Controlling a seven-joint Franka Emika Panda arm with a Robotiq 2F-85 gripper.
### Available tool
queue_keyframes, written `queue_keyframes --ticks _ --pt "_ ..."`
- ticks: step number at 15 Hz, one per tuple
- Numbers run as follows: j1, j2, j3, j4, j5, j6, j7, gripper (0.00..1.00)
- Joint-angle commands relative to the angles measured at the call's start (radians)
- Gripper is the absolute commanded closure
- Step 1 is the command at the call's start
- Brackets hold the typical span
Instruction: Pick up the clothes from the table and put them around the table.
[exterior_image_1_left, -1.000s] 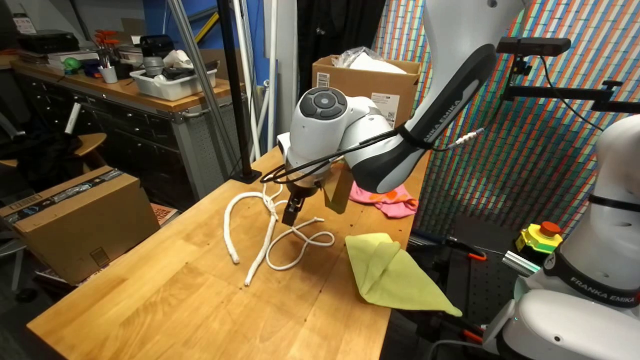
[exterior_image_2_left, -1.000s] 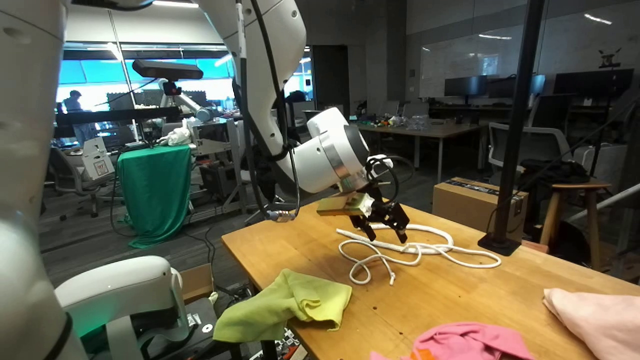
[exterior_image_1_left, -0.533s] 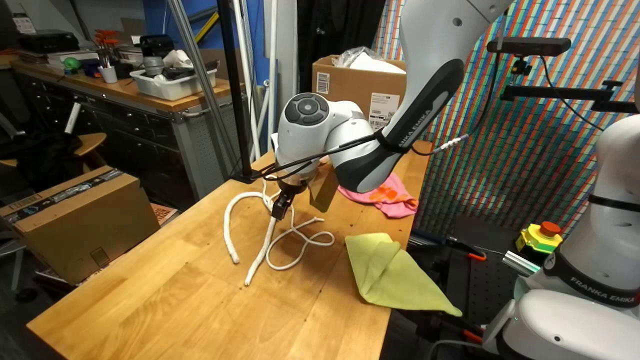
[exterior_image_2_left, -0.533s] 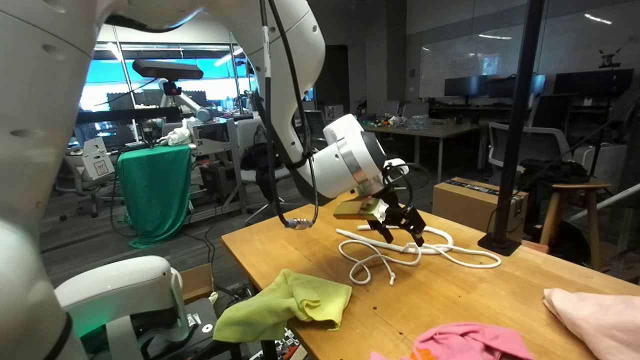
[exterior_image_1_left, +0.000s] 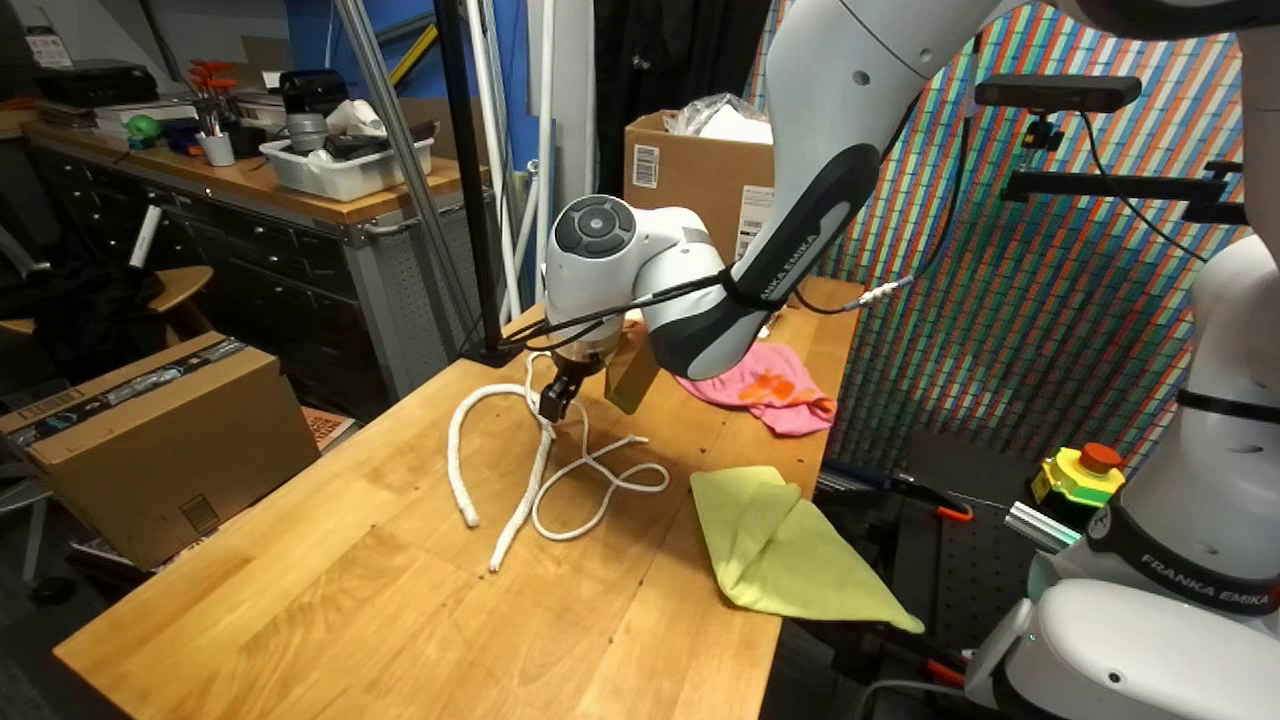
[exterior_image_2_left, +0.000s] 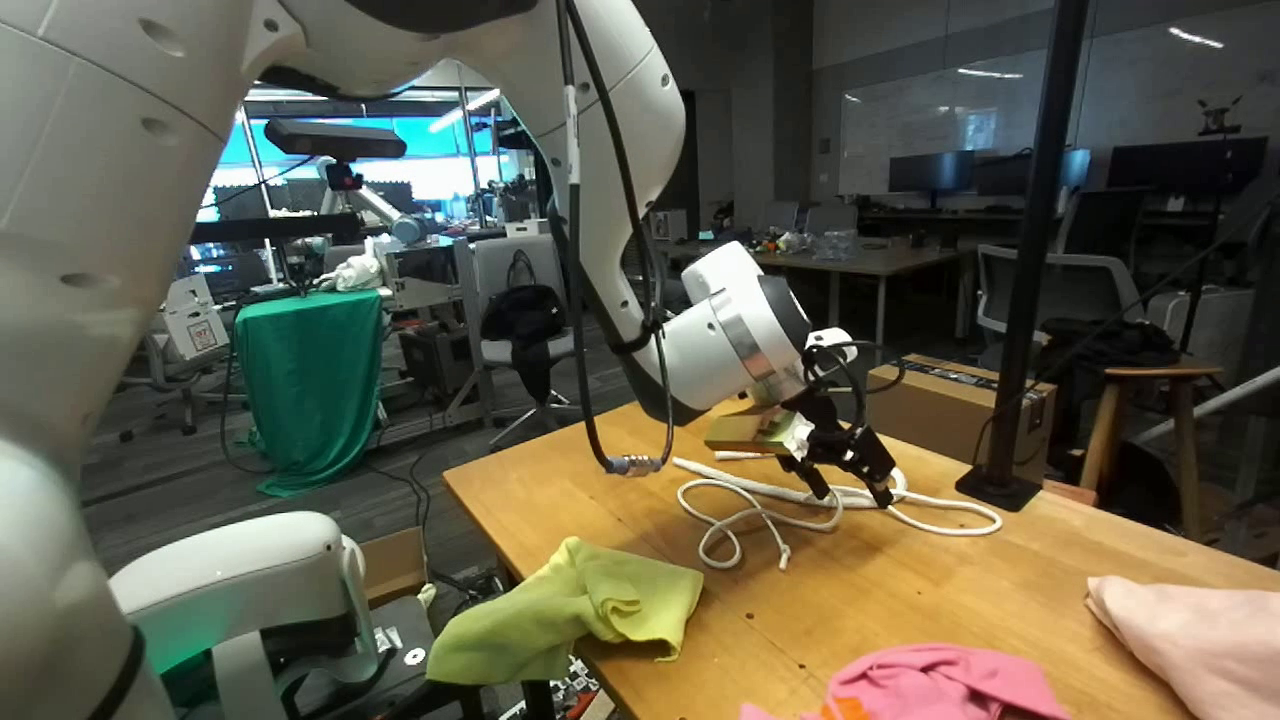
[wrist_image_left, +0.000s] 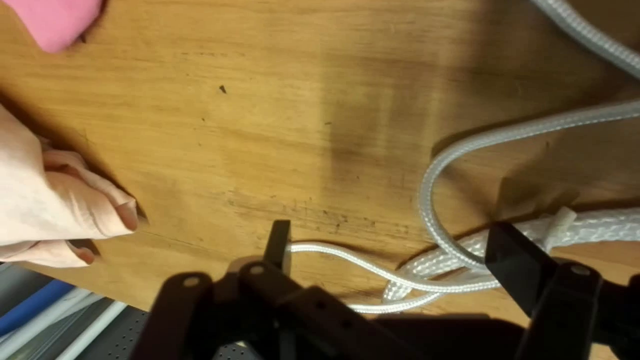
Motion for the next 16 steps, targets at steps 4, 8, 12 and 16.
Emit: queue_keyframes --ticks 4,8,12,16 --pt "-0.027 0.071 0.013 0.086 0.050 -0.009 -0.009 0.00" --pt "-0.067 0.105 0.036 0.114 0.169 -0.003 -0.072 0.00" --pt "-0.079 0.122 0.028 0.132 0.291 -0.001 -0.154 0.26" --pt "-0.056 0.123 -0.002 0.138 0.382 0.004 -0.211 0.58"
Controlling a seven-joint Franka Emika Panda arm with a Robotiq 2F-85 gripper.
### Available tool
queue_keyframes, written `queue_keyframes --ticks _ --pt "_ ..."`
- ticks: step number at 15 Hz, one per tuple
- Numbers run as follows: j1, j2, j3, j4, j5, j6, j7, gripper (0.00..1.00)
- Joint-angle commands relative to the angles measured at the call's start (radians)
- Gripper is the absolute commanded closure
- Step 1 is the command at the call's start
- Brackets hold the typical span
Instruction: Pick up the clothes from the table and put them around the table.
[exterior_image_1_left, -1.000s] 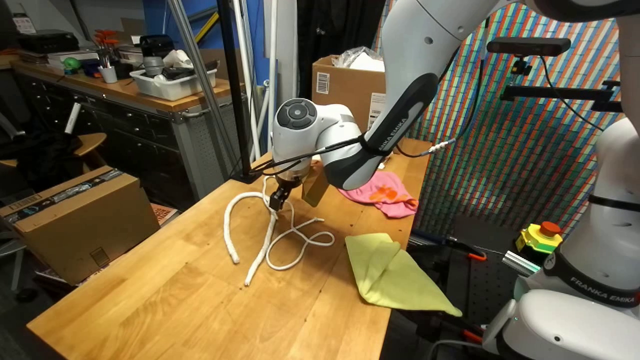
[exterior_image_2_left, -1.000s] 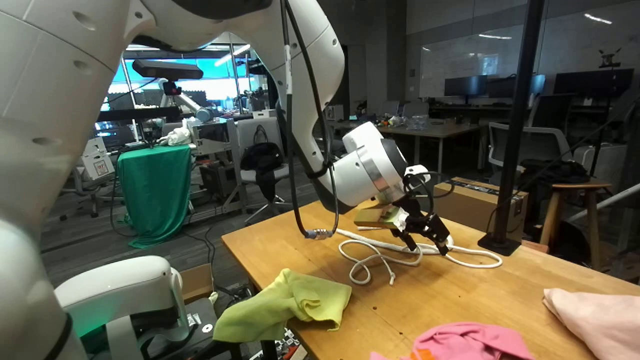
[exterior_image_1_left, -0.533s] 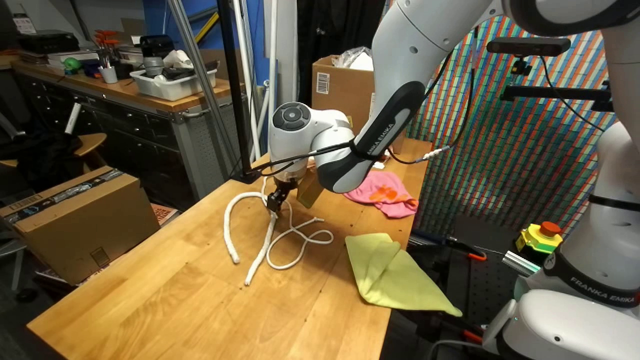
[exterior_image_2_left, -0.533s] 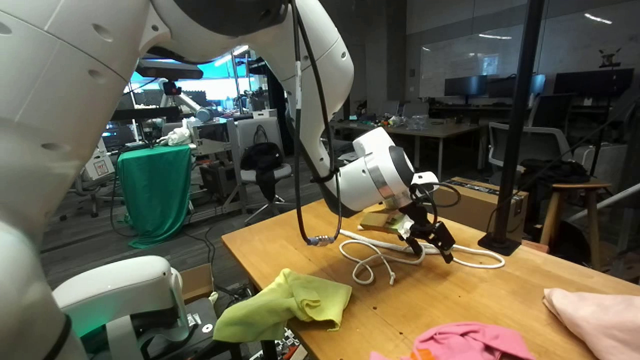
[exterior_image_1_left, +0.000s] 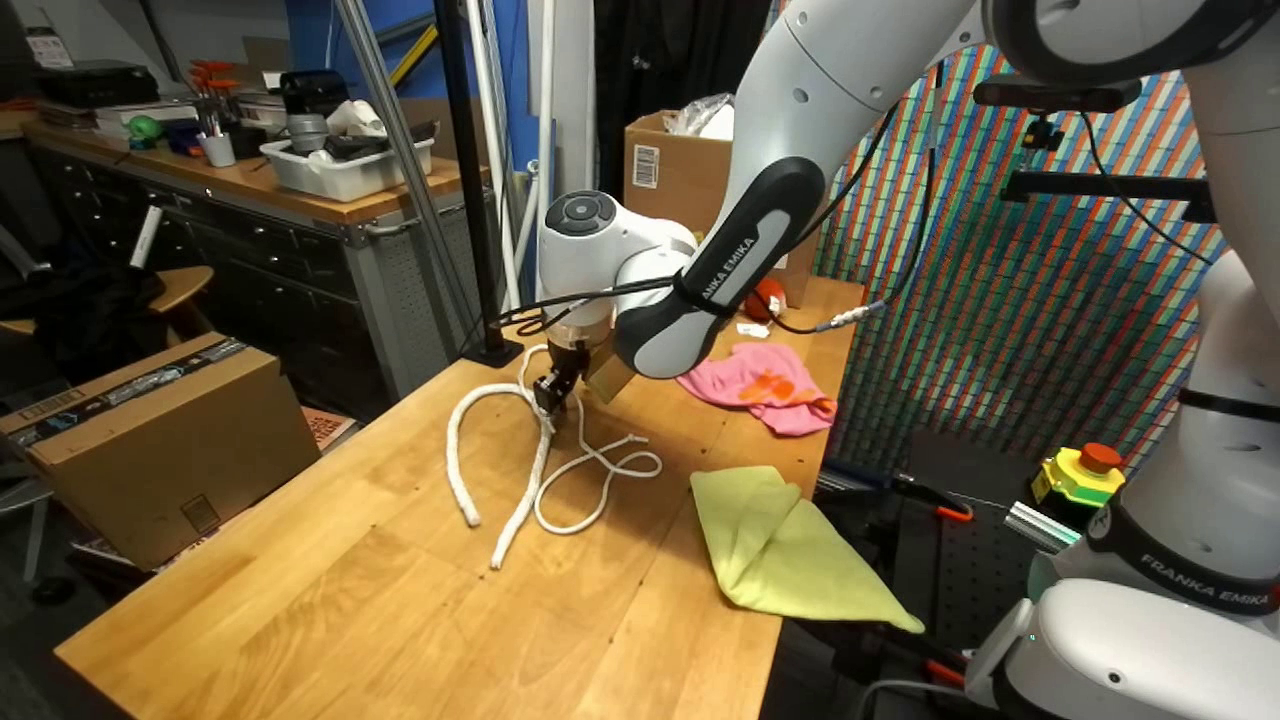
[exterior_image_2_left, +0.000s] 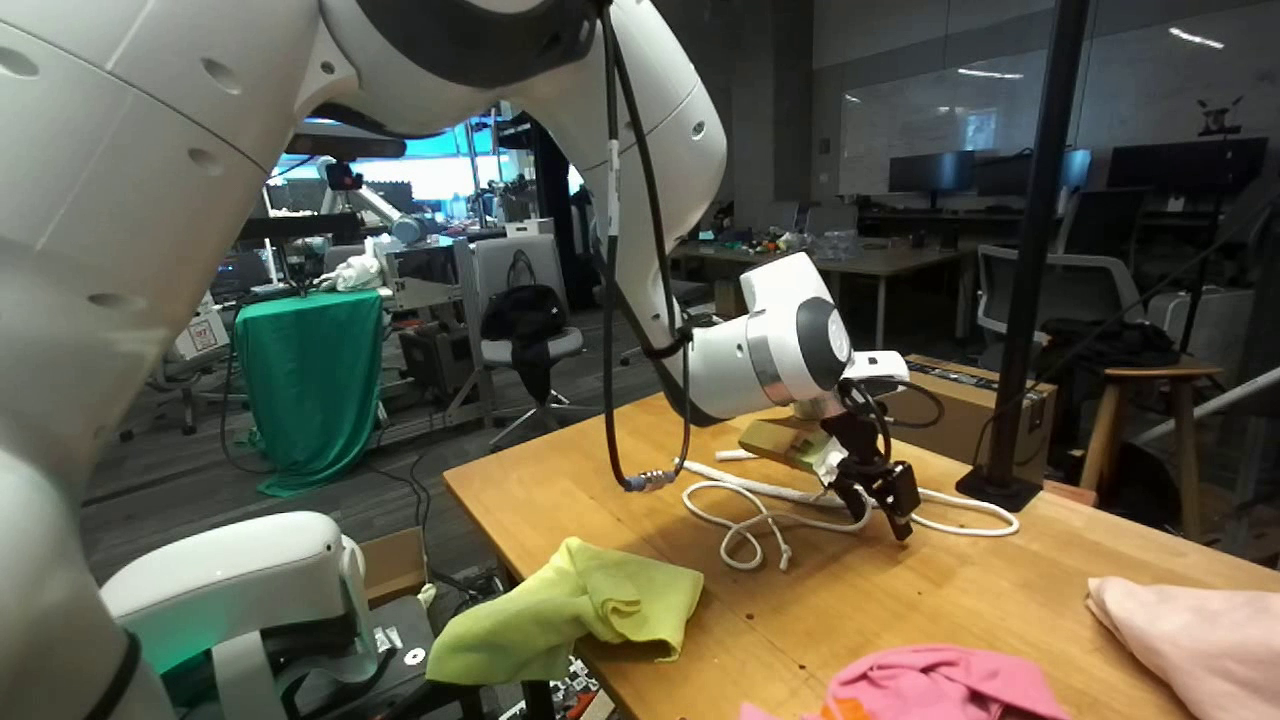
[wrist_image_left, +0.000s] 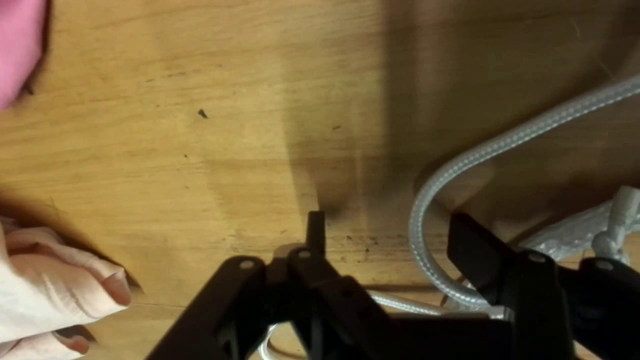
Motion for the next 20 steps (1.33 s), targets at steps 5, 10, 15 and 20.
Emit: queue_keyframes --ticks 5,10,15,20 --pt "0.044 0.015 -0.061 0.026 0.110 0.010 -0.075 0.95" --pt "0.057 0.013 -0.098 0.012 0.124 0.007 -0.055 0.99" --pt "0.053 0.010 -0.132 -0.002 0.147 0.008 -0.052 0.99" --pt "0.055 0.009 -0.157 -0.011 0.145 0.006 -0.050 0.99"
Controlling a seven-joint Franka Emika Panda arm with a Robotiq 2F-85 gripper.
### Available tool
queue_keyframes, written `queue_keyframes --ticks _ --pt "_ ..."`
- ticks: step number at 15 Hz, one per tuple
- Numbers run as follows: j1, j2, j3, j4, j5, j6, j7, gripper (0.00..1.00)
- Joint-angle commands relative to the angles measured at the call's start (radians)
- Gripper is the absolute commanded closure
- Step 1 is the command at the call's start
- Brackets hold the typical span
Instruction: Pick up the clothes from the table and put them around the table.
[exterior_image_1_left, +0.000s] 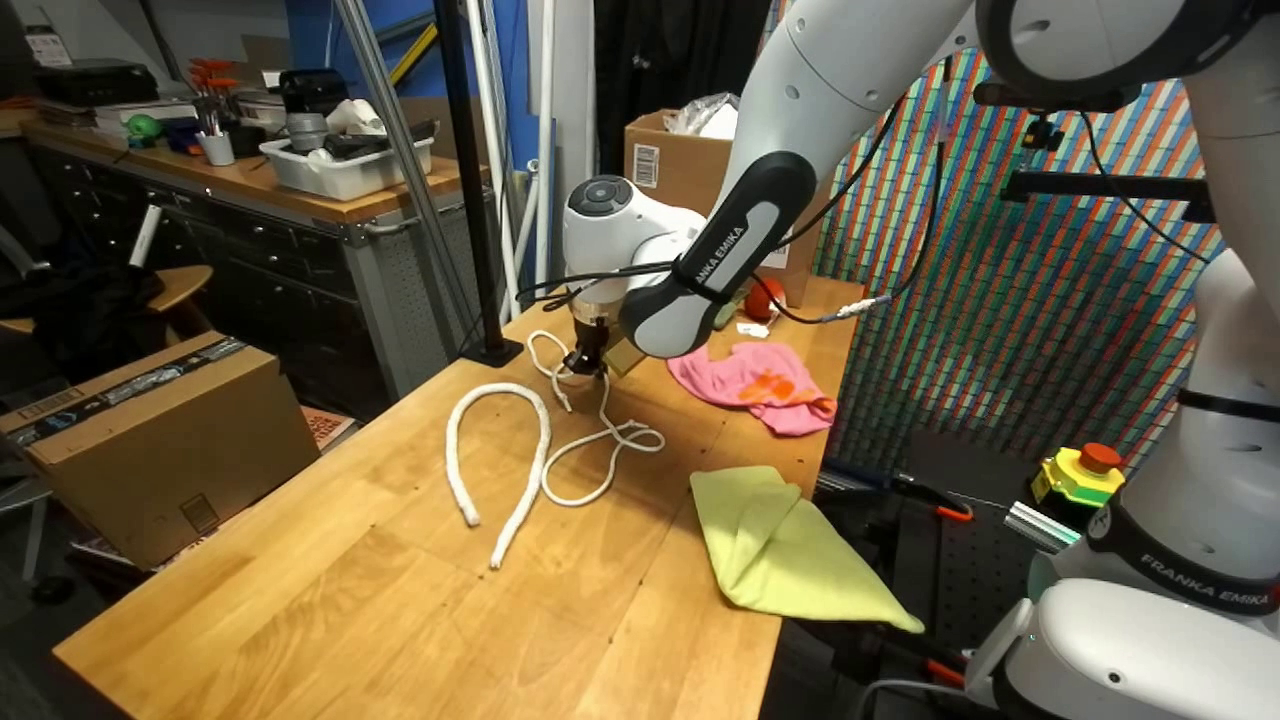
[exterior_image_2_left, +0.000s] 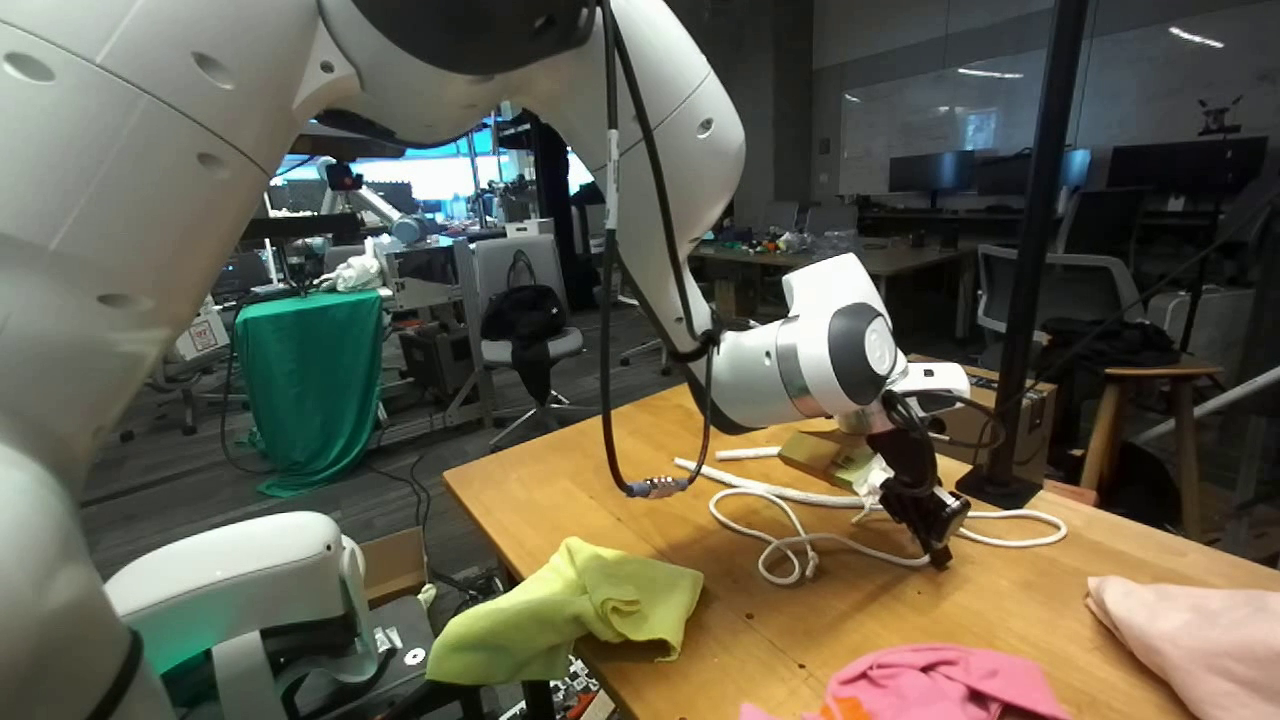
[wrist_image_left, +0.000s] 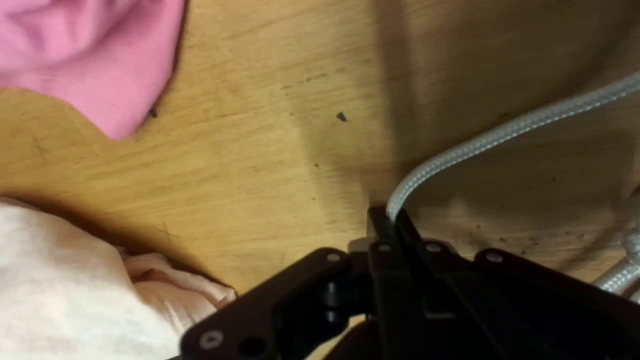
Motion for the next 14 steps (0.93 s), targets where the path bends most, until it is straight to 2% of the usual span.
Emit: queue_keyframes --ticks 1,14 --pt "0.020 -0.003 -0.028 -0.009 0.023 0.004 -0.003 0.99" --pt "0.030 -0.024 -0.074 -0.053 0.002 -0.009 0.004 0.99"
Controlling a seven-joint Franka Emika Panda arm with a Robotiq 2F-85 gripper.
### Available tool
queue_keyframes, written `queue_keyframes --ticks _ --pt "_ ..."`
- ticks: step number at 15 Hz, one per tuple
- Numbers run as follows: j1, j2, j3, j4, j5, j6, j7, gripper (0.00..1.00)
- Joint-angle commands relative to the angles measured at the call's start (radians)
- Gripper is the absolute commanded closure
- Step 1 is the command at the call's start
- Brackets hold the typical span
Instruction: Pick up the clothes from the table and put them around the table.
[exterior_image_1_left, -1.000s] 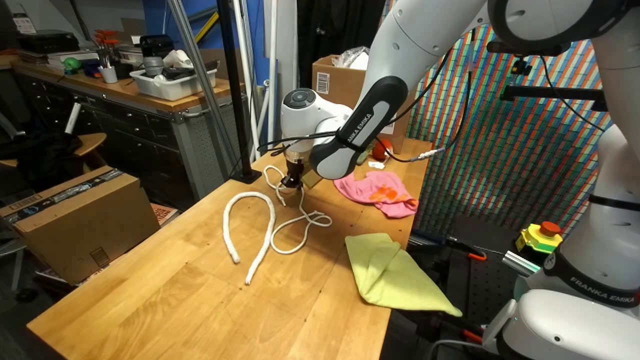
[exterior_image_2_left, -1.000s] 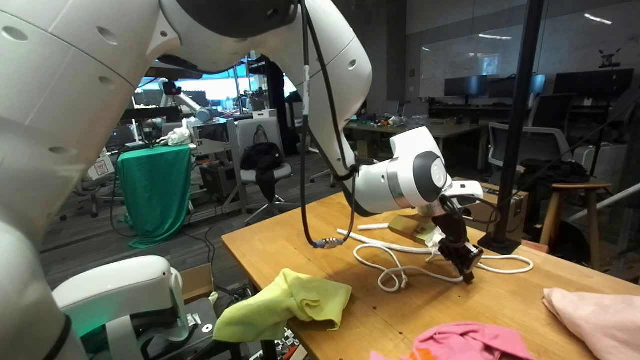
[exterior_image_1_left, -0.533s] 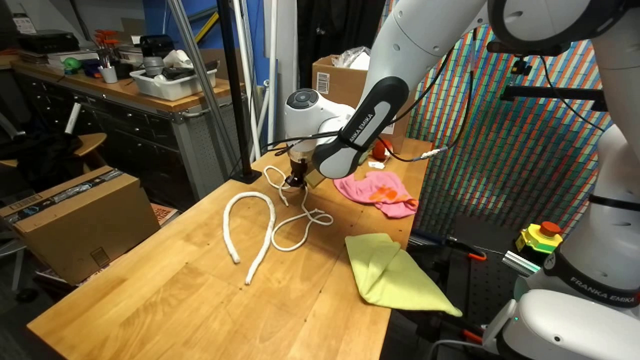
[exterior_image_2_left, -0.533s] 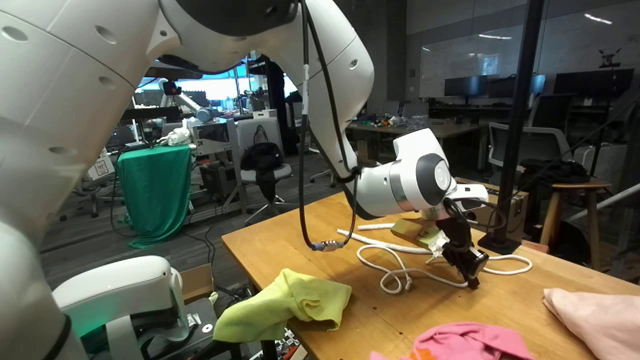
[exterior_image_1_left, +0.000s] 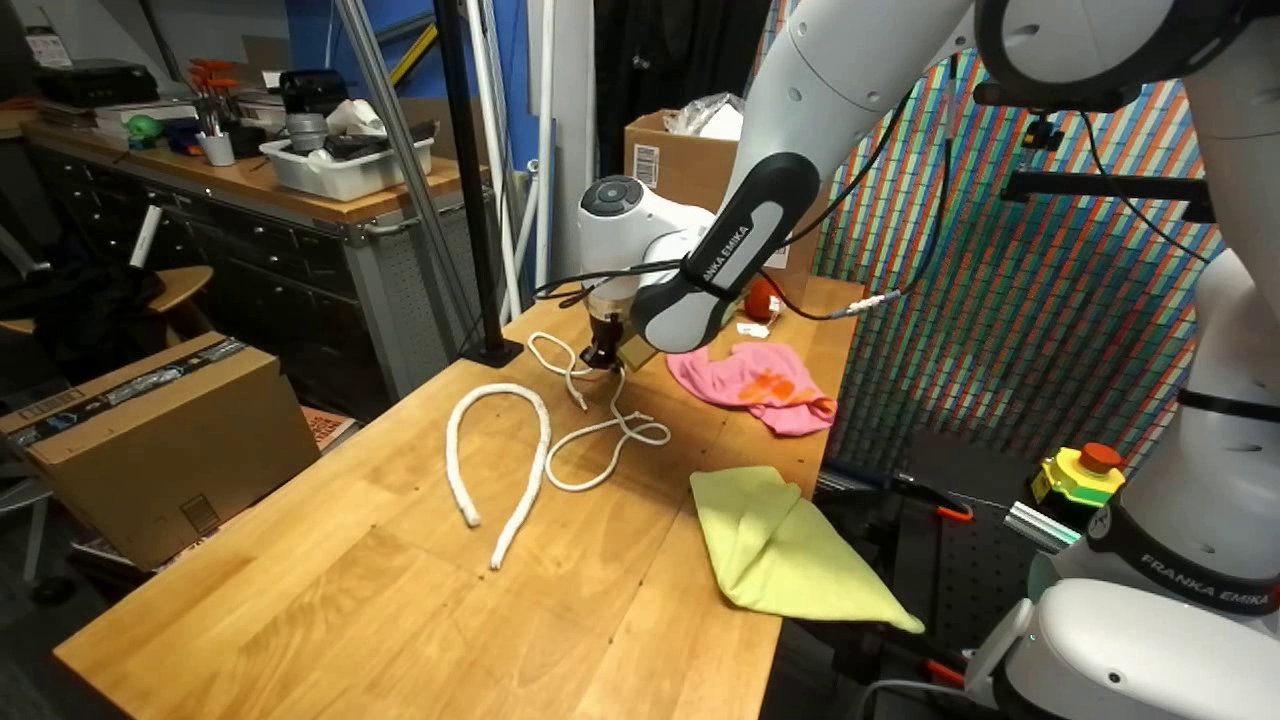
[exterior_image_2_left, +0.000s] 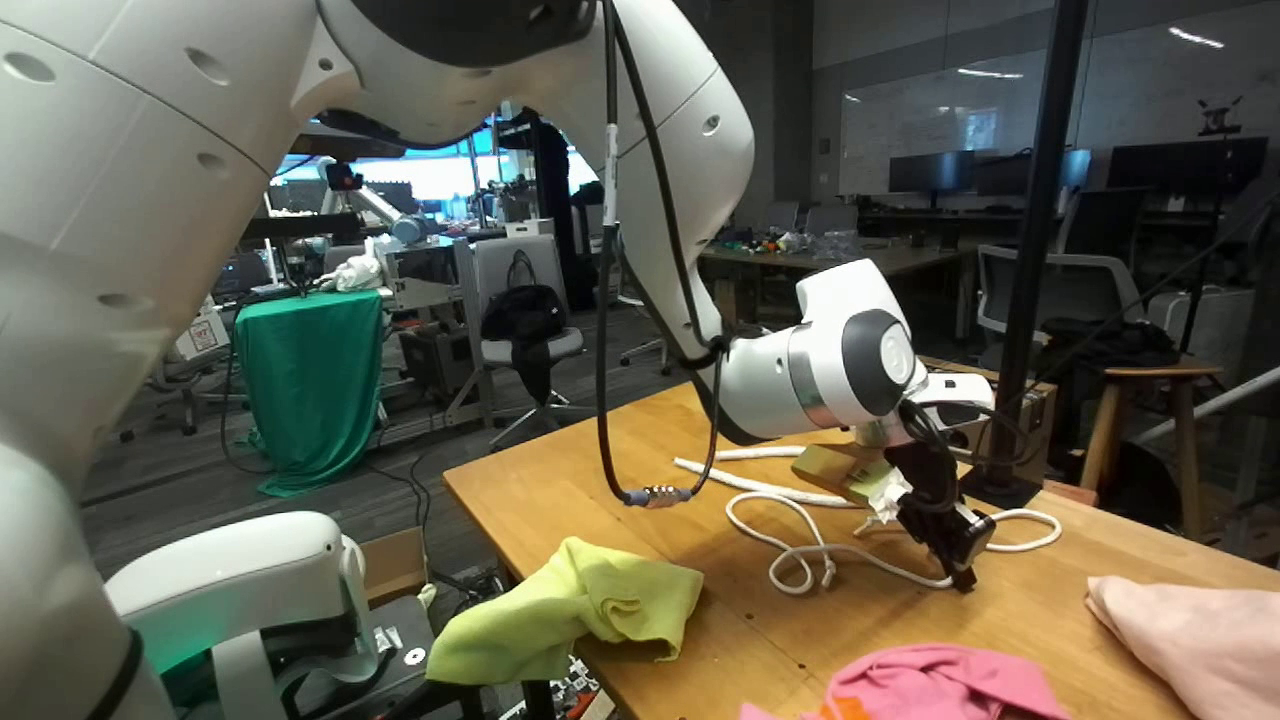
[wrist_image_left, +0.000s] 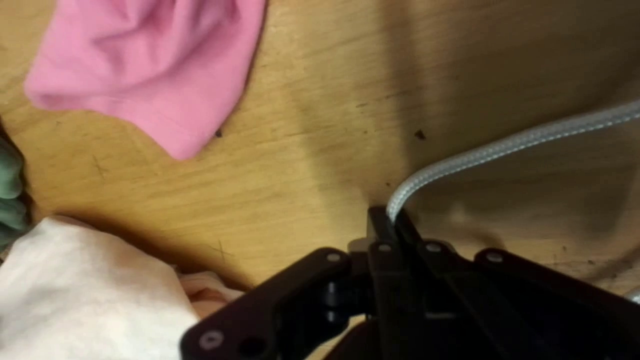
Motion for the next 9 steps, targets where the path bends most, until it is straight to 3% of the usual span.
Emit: queue_keyframes --ticks 1,9 --pt "0.036 -0.024 -0.042 -0.039 -0.004 0.000 0.012 0.99" --pt "0.056 -0.053 -0.082 -0.091 -0.011 0.008 0.018 0.99"
